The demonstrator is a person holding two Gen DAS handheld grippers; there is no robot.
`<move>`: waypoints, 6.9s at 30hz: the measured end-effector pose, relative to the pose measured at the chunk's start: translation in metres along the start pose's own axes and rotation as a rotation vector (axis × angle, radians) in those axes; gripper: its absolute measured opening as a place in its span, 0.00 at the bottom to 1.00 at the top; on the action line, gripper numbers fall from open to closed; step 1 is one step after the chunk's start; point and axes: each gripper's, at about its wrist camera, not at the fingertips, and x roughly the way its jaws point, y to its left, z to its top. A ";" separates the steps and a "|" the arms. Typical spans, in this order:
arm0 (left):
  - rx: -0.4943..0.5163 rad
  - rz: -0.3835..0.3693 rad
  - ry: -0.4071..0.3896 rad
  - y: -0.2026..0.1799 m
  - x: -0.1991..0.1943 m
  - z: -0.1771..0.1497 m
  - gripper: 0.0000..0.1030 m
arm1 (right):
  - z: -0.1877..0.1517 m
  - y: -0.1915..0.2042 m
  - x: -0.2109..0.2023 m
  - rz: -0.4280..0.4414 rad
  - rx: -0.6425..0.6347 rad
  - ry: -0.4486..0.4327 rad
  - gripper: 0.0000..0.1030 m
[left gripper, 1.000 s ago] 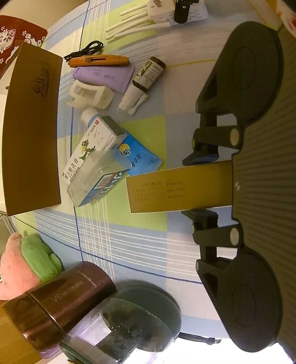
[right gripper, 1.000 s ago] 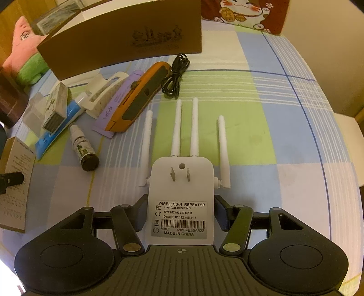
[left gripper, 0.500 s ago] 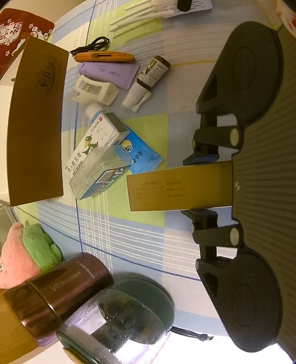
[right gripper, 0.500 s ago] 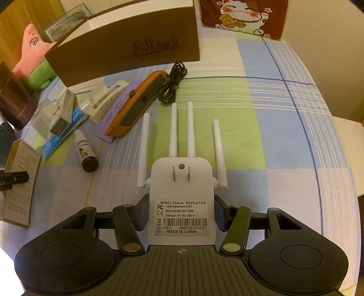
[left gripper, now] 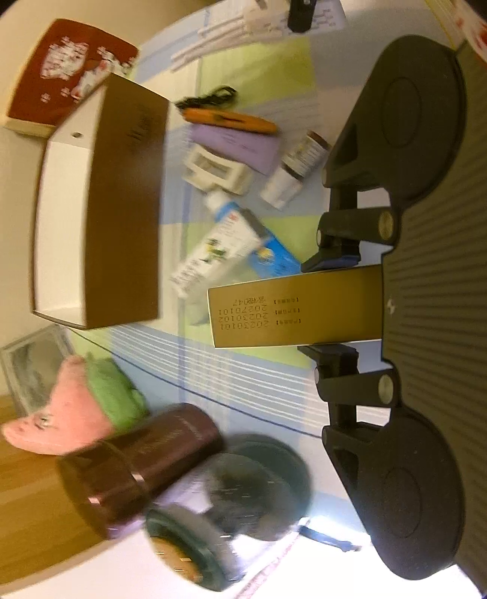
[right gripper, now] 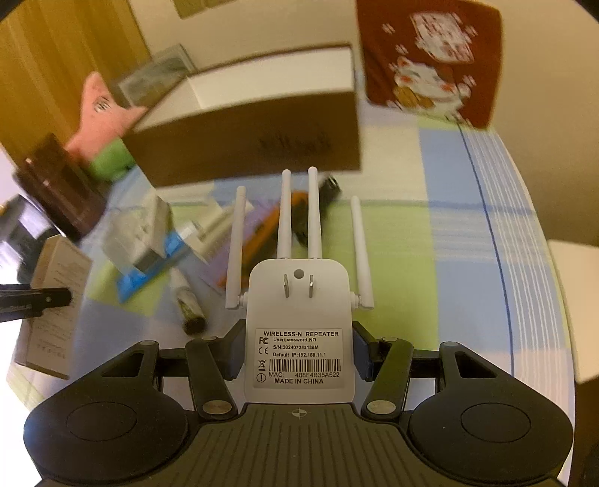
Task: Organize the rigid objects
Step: 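Lift both held items and carry them over the brown box, then lower both items into the brown box and open both tools, then withdraw both tools from the box back toward the remaining items, then grasp the clear plastic case with the left tool while the right tool grasps the spray bottle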
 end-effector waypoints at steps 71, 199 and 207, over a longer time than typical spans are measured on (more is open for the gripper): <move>0.166 -0.113 0.010 -0.080 0.211 0.272 0.61 | 0.244 0.002 0.211 -0.192 -0.008 0.003 0.60; 0.044 -0.136 0.099 0.008 0.054 -0.003 0.60 | -0.016 0.108 0.141 0.065 -0.390 0.084 0.19; 0.032 -0.146 0.061 0.010 0.050 0.007 0.60 | -0.006 0.098 0.118 0.085 -0.288 0.021 0.19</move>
